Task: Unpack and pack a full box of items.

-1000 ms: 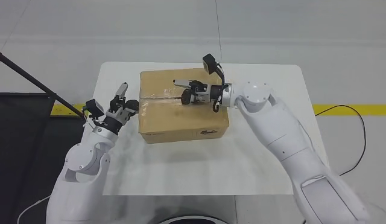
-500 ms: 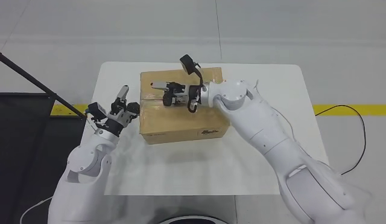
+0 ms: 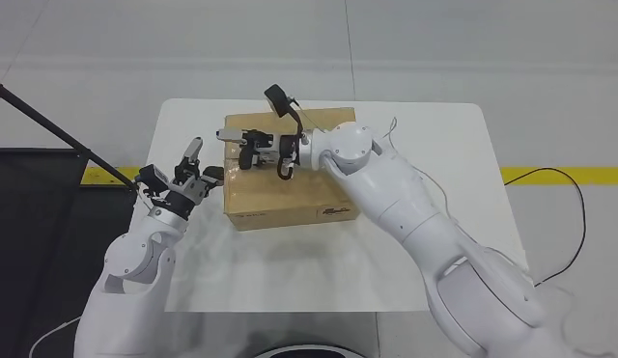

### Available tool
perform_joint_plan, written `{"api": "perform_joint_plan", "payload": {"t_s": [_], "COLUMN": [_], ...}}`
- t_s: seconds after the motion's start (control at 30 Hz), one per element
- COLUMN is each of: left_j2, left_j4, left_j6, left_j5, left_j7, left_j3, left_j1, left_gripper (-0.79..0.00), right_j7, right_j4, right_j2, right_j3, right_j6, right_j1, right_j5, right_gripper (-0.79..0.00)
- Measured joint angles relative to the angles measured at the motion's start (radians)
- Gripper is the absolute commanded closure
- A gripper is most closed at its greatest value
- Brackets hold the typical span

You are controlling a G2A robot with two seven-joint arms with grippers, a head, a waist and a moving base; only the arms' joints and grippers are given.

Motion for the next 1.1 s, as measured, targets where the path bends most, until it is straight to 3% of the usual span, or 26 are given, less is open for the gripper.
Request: {"api": "perform_joint_plan", "payload": {"t_s": [0.23,0.5,1.1], "left_j2": [0.002,0.003,0.005], "left_j4": [0.000,0.001,-0.003], "left_j6": [0.004,-0.001,-0.008], "left_j5": [-0.005,-0.003,-0.015], "left_j7": [-0.003,0.001,0.006], "left_j3": [-0.003,-0.008,-0.009], "left_j1": [-0.004,-0.011,-0.010], "left_gripper": [-0.785,-0.785,-0.785], "right_j7": [0.062,0.128,0.059], "right_j4": [0.053,0.079,0.046], "right_j2": [-0.024,-0.023,0.001], "right_j3": [0.007,0.033,0.113], "right_j6": [-0.017,-0.036,-0.050], "right_j1": [0.020,0.031,-0.003], "right_j5": [0.011,-0.010,-0.074], "right_gripper": [-0.785,-0.785,-0.785]}}
